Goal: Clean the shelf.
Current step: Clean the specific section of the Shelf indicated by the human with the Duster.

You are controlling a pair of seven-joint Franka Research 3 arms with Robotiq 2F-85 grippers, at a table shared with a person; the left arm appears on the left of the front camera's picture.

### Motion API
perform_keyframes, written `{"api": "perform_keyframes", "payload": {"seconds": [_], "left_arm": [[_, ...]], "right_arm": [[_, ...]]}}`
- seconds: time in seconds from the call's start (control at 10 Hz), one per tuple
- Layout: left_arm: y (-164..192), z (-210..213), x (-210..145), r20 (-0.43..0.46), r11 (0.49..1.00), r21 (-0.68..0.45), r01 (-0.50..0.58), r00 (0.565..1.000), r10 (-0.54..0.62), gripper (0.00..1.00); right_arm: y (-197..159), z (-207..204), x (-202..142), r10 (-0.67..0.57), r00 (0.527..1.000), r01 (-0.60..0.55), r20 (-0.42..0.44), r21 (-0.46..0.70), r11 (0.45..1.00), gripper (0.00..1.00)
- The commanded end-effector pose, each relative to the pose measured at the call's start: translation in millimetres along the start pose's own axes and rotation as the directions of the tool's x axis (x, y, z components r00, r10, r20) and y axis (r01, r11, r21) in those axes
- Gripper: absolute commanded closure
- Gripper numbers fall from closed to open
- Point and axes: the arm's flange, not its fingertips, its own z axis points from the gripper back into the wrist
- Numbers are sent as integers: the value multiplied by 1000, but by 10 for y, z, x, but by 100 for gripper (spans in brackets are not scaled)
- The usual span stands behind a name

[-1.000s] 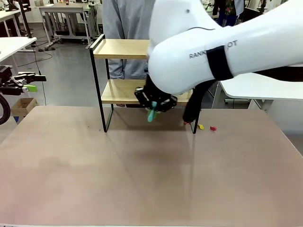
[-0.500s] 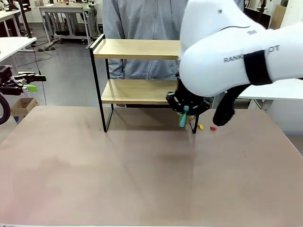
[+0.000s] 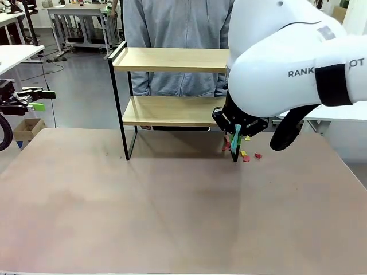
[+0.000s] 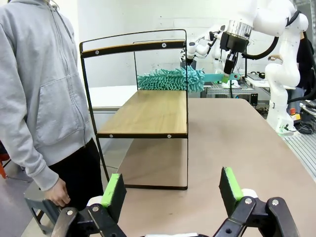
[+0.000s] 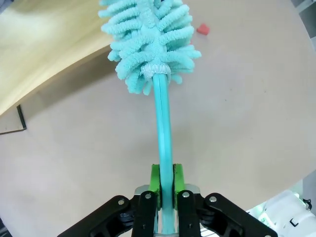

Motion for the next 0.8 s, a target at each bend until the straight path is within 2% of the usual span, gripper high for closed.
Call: {"api": "perform_keyframes", "payload": {"seconds": [0.0, 0.1, 0.2, 0.4, 0.7], "left_arm": [[-14, 3, 35, 1, 1000, 1, 7, 1000, -7, 0], [-14, 3, 35, 1, 1000, 1, 7, 1000, -7, 0], [-14, 3, 35, 1, 1000, 1, 7, 1000, -7, 0], [-14, 3, 35, 1, 1000, 1, 7, 1000, -7, 0], [-14, 3, 35, 1, 1000, 1, 7, 1000, -7, 0]], "right_arm": [[-38, -70, 63, -16, 999, 15, -31, -9, 1000, 87], [0, 0, 0, 0, 1000, 0, 0, 0, 1000, 87], [-46, 116, -31, 59, 997, -64, 47, 102, 993, 87], [-228, 378, -110, 54, 994, -73, 98, 200, 977, 87], [-379, 549, -175, 137, 986, -161, 99, 307, 938, 87]]}}
